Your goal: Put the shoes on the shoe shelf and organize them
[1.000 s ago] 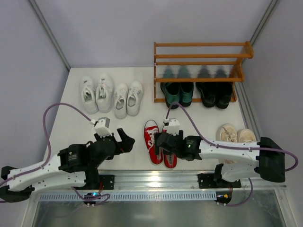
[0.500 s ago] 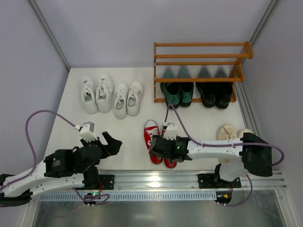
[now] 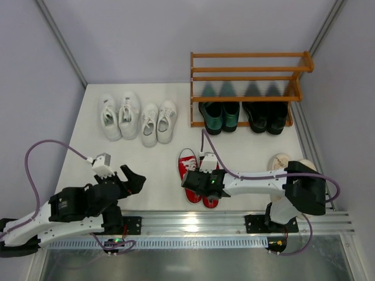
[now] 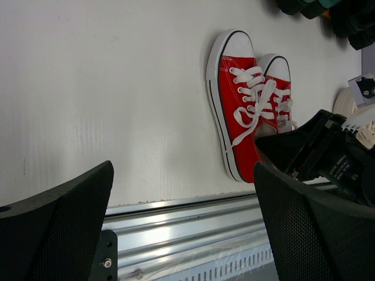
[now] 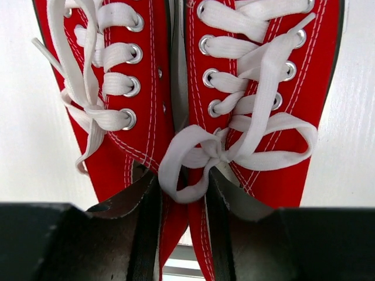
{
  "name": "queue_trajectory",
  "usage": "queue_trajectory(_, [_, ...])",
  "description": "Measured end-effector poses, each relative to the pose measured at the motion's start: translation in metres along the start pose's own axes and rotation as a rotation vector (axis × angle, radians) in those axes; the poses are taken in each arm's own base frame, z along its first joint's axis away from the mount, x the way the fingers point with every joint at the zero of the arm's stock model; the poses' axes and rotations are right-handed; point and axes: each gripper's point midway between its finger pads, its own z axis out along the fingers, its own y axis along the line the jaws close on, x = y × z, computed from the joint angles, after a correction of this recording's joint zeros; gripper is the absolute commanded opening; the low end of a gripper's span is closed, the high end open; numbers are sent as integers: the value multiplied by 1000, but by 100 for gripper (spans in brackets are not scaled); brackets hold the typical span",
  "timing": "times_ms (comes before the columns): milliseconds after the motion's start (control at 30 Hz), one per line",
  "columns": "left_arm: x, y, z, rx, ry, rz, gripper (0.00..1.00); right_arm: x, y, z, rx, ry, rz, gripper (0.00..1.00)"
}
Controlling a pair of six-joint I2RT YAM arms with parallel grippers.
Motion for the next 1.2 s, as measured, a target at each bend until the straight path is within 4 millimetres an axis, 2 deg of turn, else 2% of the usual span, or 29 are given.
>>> queue_trajectory(67, [0, 2, -1, 0, 0, -8, 99, 3, 1, 5, 14, 9, -17, 38])
queue_trajectory(100, [0, 4, -2, 0, 0, -12, 99, 4, 1, 7, 19, 13, -25, 49])
queue_trajectory(133, [-1, 5, -3, -1, 0, -15, 100, 6, 2, 8, 23, 17, -29, 52])
queue_trajectory(267, [-1, 9, -5, -2, 0, -21, 99, 11, 4, 14, 25, 32, -50, 53])
queue_trajectory(333, [-1, 10, -5, -1, 0, -25, 99, 10, 4, 14, 25, 32, -53, 50])
queue_trajectory(433, [-1, 12, -6, -1, 1, -33, 99, 9, 2, 16, 31, 33, -58, 39])
queue_trajectory(567, [-1, 13, -7, 1, 1, -42, 99, 7, -2, 17, 41, 41, -82, 4])
queue_trajectory(767, [-1, 14, -7, -2, 2, -39, 98, 3, -3, 13, 24, 50, -152, 4])
queue_trajectory(900, [-1, 15, -7, -6, 2, -35, 98, -7, -9, -4, -11, 51, -211, 4])
queue_trajectory(1100, [-2, 15, -8, -7, -4, -35, 98, -39, -20, -53, -104, -18, -246, 4])
queue_trajectory(1200, [-4, 15, -8, -5, -8, -38, 98, -53, -25, -70, -123, -56, -259, 4])
